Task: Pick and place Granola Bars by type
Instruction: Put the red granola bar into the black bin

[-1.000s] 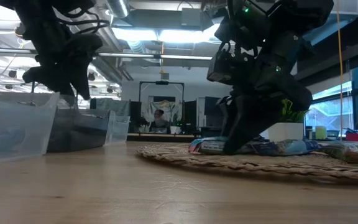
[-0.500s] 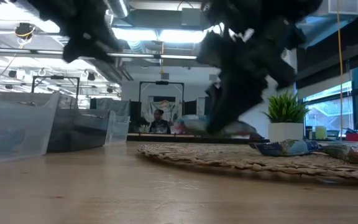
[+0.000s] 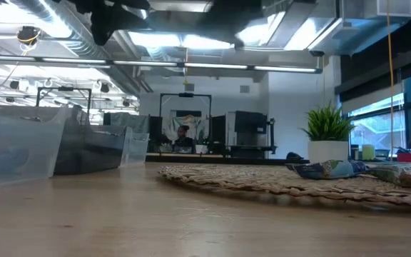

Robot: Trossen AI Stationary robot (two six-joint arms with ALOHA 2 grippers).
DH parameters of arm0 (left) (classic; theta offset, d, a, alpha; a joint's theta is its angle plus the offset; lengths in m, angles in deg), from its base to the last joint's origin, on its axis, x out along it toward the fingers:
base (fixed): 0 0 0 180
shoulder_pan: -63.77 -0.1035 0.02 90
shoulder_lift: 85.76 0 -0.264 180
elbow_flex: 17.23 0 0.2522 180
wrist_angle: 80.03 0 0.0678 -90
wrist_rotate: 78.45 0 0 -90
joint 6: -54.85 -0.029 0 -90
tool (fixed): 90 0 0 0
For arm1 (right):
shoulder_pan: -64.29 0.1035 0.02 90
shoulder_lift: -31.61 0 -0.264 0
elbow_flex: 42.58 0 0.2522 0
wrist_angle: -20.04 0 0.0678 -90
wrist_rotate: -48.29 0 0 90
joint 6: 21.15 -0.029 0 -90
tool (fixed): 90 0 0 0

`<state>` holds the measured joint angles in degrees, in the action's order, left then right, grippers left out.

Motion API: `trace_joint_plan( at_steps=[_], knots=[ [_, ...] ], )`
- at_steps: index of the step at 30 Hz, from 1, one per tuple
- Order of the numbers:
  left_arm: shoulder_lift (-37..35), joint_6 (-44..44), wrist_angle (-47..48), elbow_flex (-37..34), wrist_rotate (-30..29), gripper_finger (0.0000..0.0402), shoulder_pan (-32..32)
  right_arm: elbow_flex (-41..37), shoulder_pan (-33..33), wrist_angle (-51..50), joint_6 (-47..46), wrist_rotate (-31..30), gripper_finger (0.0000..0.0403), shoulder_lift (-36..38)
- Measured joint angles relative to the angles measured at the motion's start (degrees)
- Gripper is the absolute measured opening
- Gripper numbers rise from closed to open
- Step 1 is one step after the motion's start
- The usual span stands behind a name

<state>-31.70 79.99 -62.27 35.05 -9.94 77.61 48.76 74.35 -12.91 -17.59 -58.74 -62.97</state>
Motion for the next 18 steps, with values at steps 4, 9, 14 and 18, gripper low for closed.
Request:
trace_joint_plan(
  at_steps=[4, 9, 14, 18],
  knots=[
    [0.9, -1.7, -4.1, 0.0, -0.7, 0.0164, 2.1, 0.6, -0.1, 4.0, -1.8, -5.1, 0.0100, 5.0],
    [4.6, -11.5, -17.0, -0.1, -0.5, 0.0160, 4.2, 0.6, 0.2, 13.0, -3.3, -3.6, 0.0100, 6.8],
    [10.3, -19.5, -28.4, 0.0, 0.6, 0.0161, 4.6, 0.6, 1.3, 20.0, -2.9, -0.8, 0.0100, 6.0],
    [12.9, -20.4, -32.5, 0.0, -0.4, 0.0160, 4.4, 0.5, 2.3, 21.4, -1.5, -0.9, 0.0100, 5.7]
  ],
)
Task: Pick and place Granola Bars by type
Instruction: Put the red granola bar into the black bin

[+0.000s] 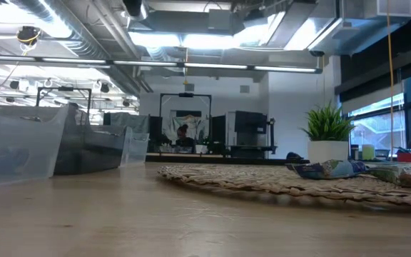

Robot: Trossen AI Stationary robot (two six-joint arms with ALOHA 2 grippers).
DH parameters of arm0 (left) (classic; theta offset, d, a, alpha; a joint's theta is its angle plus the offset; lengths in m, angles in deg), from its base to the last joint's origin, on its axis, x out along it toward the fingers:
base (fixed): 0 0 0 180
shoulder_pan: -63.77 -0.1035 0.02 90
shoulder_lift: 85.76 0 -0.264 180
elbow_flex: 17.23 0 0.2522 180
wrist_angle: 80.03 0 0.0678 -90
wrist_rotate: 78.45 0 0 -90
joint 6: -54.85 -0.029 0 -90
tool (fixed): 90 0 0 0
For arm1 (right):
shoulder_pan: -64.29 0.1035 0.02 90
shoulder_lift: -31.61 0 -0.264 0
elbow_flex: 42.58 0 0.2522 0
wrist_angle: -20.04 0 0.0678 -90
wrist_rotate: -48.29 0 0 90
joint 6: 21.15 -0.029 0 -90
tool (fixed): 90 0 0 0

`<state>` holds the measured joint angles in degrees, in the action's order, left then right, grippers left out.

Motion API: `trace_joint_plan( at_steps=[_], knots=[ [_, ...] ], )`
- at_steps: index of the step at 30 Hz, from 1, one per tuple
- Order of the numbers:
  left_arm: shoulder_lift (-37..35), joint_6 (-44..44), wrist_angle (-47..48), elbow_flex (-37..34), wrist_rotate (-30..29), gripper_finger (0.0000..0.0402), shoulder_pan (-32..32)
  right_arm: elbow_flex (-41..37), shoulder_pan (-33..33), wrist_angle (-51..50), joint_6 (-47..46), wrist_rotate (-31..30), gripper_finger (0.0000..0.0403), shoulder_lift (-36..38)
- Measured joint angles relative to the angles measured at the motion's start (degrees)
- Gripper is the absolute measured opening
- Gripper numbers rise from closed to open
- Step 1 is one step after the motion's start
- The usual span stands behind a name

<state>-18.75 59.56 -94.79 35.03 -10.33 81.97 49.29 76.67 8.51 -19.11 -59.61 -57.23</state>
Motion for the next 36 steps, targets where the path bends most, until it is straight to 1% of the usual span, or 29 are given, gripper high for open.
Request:
trace_joint_plan(
  at_steps=[7, 12, 17, 23, 34, 36],
  knots=[
    [0.6, 0.0, -1.3, 0.0, 1.3, 0.0157, -0.1, 0.0, 3.2, 0.0, 0.0, 0.0, 0.0100, 0.0],
    [0.6, 0.0, -2.3, 0.0, 4.1, 0.0154, -0.1, 0.0, 4.6, -0.3, 0.0, 0.0, 0.0100, 0.0],
    [0.6, -0.6, -4.6, 0.0, 4.1, 0.0153, -0.1, 0.0, 4.7, -0.4, 0.0, 0.0, 0.0100, 0.0],
    [0.6, -5.9, -4.7, 0.0, 4.1, 0.0153, -0.1, 0.0, 4.7, -0.4, 0.0, 0.0, 0.0100, 0.0],
    [0.6, -6.1, -4.7, 0.0, 3.9, 0.0154, -0.1, 0.0, 4.7, -0.4, 0.0, 0.0, 0.0100, 0.0],
    [0.6, -7.7, -4.7, 0.0, 3.9, 0.0154, -0.1, 0.0, 4.7, -0.4, 0.0, 0.0, 0.0100, 0.0]
  ],
)
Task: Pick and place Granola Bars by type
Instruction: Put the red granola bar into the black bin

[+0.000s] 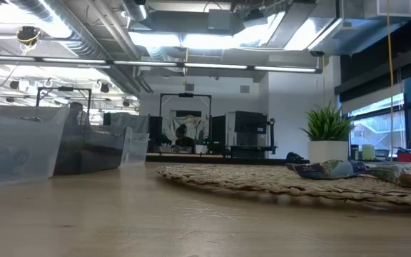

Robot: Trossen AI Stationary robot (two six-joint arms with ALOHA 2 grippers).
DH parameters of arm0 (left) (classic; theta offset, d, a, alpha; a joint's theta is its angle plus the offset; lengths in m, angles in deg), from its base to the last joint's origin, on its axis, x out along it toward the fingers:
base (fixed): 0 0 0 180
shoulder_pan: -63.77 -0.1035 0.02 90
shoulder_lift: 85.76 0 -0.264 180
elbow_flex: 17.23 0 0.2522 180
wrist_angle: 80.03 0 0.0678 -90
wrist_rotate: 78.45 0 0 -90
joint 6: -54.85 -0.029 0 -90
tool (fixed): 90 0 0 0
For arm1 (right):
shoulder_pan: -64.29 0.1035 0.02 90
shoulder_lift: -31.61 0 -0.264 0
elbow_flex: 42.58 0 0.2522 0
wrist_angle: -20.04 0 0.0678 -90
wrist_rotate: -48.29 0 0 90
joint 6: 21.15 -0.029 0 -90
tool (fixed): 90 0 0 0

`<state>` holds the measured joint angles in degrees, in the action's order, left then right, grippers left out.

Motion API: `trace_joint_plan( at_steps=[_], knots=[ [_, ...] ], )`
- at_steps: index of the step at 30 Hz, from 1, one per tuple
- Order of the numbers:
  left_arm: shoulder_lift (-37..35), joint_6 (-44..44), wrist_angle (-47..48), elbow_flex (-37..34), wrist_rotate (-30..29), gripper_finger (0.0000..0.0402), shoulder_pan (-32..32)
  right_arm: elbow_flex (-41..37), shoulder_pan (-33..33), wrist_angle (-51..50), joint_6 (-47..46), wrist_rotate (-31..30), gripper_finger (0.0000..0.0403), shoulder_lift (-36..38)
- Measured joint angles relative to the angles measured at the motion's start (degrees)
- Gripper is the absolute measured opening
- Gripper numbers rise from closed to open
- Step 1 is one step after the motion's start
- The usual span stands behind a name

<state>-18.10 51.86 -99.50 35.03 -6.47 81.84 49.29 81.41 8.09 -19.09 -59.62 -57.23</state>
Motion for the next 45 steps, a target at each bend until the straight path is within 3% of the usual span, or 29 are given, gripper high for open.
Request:
trace_joint_plan(
  at_steps=[5, 32, 38, 45],
  knots=[
    [0.0, -5.7, -0.3, 0.0, 0.0, 0.0151, 0.0, 0.0, 0.0, 0.0, 0.0, 0.0, 0.0100, 0.0],
    [0.0, -7.0, -5.2, -0.1, -0.1, 0.0168, 0.0, 0.0, -0.2, 1.9, 2.8, 0.0, 0.0100, -3.5],
    [0.0, -6.7, -5.5, -0.1, 4.1, 0.0166, -0.1, 0.1, -0.1, 1.9, 3.0, -0.9, 0.0100, -3.5],
    [-0.1, -6.6, -5.6, 0.0, 3.2, 0.0172, 0.2, 0.0, -0.1, 3.5, 4.3, -1.2, 0.0100, -3.5]
  ],
)
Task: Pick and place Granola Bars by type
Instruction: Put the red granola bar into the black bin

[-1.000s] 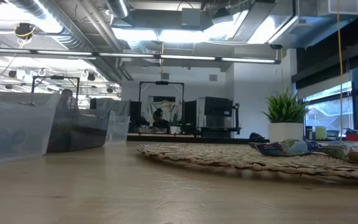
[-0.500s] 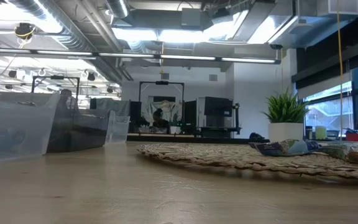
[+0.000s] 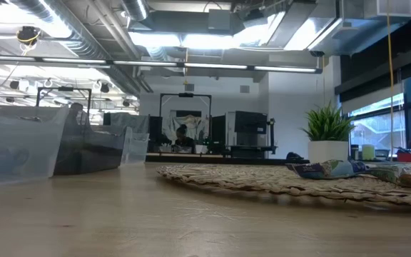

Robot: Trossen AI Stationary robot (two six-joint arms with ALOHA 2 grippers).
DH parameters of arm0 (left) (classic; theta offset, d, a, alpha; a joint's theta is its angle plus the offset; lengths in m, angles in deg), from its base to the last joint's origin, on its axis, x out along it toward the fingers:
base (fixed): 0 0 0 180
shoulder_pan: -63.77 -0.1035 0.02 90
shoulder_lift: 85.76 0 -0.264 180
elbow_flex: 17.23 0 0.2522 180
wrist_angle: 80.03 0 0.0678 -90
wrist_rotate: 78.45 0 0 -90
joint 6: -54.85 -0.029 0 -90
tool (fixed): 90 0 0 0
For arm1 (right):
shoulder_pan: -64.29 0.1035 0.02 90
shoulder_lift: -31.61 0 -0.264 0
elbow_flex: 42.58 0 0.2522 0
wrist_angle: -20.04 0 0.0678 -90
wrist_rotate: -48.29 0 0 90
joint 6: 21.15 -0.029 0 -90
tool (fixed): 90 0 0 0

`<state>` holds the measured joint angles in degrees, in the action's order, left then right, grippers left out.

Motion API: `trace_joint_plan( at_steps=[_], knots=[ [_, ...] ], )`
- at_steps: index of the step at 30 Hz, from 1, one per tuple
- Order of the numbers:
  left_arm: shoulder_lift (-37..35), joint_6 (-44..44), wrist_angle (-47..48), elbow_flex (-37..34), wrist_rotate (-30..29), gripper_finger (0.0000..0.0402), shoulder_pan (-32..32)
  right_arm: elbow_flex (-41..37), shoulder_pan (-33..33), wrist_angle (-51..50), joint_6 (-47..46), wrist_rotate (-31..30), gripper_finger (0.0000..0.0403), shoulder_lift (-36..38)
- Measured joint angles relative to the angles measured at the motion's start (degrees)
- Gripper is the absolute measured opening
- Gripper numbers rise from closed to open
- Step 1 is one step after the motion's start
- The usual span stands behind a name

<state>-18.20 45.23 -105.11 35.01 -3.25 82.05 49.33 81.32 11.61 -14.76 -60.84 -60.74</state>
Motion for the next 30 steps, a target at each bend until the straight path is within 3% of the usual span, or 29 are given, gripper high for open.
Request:
trace_joint_plan(
  at_steps=[9, 19, 30],
  knots=[
    [0.2, -0.1, 3.1, 0.1, 0.8, 0.0195, 0.2, -0.1, -0.2, 2.3, 0.0, -1.8, 0.0100, 0.2],
    [0.1, -0.2, 3.0, 0.1, -3.4, 0.0199, 0.1, -0.1, -0.1, 2.0, -1.5, 0.7, 0.0100, 0.2],
    [-0.1, -0.2, 0.5, -0.1, -1.9, 0.0203, 0.1, 0.2, 0.0, -3.1, -4.6, 1.1, 0.0100, 0.4]
  ],
)
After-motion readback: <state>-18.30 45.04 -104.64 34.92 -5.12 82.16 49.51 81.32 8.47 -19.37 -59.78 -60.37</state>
